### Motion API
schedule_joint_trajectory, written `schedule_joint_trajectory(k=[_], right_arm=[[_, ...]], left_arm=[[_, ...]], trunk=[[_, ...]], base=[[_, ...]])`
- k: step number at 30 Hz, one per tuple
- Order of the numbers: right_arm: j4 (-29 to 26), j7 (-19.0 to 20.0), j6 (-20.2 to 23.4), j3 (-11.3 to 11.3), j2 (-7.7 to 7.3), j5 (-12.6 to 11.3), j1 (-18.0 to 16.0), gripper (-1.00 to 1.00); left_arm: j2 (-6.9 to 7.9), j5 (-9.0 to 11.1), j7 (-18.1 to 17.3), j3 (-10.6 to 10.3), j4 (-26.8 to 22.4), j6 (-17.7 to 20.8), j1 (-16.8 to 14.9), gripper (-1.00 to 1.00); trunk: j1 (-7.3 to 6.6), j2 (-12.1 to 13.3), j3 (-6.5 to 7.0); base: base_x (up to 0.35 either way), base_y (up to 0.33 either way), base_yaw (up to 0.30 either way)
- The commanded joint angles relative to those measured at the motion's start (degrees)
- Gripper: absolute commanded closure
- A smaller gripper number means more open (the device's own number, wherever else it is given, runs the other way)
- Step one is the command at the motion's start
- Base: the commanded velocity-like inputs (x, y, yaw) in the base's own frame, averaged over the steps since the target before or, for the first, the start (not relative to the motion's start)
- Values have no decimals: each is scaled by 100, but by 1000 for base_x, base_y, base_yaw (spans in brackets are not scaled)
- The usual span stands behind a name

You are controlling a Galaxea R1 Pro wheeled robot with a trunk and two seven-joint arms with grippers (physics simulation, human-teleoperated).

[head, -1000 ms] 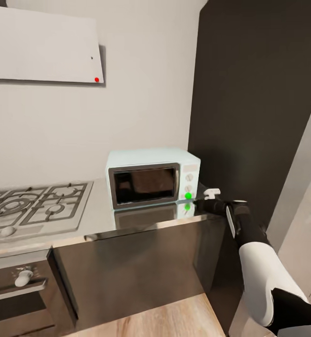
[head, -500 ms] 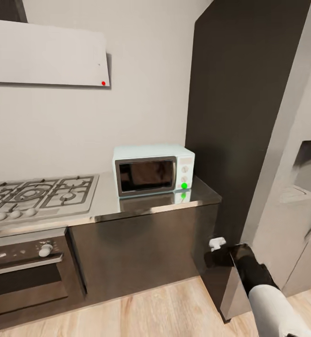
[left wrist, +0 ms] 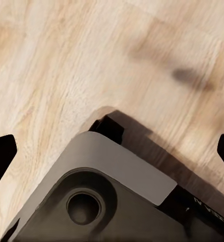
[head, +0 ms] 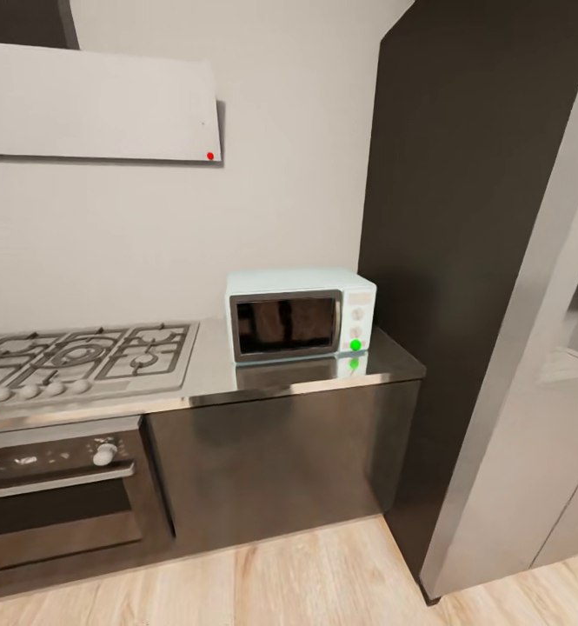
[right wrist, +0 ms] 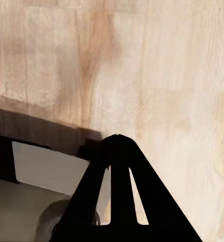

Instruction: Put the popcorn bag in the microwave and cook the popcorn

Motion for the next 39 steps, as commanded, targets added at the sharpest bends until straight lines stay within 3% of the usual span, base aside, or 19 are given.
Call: schedule_joint_trajectory(k=[1, 2, 5, 15, 23, 25, 27, 28, 39], right_arm=[[5, -21, -26, -49, -37, -190, 5, 100], [3, -42, -53, -49, -63, -356, 11, 100], [3, -54, -66, -49, -77, -450, 15, 100], [11, -63, -155, -48, -70, -491, 44, 100], [11, -74, -494, -53, -63, -524, 512, 100], [11, -74, -675, -116, -46, -601, 752, 100], [11, -75, -1091, -266, -37, -1186, 1040, 100], [-33, -75, -1222, -277, 66, -1434, 1123, 100], [-33, -74, -1222, -277, 66, -1434, 1123, 100]], left_arm=[[-14, -9, 15, -55, 0, 14, -3, -100], [-21, -56, 14, -59, 0, 28, -3, -100], [-25, -84, 14, -59, 0, 36, -3, -100], [-53, -91, 13, -59, 0, 93, -3, -100], [-56, -105, 13, -67, -1, 295, -3, -100], [-51, -199, 13, -76, -6, 358, -3, -100], [-39, -720, 13, -81, -12, 555, -3, -100], [-9, -1049, 22, -71, -96, -243, -3, -100], [-9, -1041, 22, -71, -96, -243, -3, -100]], trunk=[[0, -3, -6], [0, -3, -6], [0, -3, -6], [0, -3, -6], [0, -3, -6], [0, -3, -6], [0, -3, -6], [0, -3, -6], [0, -3, -6]], base=[[0, 0, 298], [0, 0, 299], [0, 0, 300], [0, 0, 300], [0, 0, 230], [0, 0, 34], [0, 0, 9], [0, 0, 0], [0, 0, 0]])
